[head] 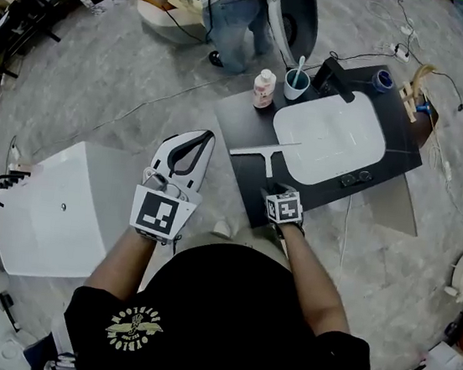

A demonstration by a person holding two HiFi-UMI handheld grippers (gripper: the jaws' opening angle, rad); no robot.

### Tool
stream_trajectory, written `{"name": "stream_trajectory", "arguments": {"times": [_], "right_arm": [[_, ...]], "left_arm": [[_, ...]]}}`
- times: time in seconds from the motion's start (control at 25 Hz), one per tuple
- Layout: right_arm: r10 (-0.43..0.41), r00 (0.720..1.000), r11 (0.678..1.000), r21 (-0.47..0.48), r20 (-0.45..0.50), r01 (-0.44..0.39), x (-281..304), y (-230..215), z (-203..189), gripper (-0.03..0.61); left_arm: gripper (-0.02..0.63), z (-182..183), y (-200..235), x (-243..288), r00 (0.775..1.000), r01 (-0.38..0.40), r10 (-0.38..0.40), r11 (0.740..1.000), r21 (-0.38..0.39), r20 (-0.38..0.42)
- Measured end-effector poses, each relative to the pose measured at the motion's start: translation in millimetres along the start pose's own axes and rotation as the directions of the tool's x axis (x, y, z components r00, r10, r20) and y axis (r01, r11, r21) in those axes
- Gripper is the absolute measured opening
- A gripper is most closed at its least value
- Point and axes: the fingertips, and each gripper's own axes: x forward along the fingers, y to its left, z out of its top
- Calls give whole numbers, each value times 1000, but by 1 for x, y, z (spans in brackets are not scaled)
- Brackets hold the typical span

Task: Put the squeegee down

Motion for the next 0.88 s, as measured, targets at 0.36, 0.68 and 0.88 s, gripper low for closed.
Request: {"name": "stream_trajectory", "arguments": {"times": [0.36, 0.68, 0.88], "right_arm": [[-71, 980, 996, -40, 187, 80, -60, -3, 21, 221], [-99, 837, 980, -94, 538, 177, -169, 22, 70, 97], [-125, 766, 963, -110, 631, 248, -230, 46, 90, 41]], "left_arm": [[23, 5, -12, -11, 999, 41, -41, 999, 6, 26], [23, 4, -20, -27, 996, 56, -56, 998, 11, 64], [23, 1, -27, -43, 994, 80, -79, 997, -5, 74]]}}
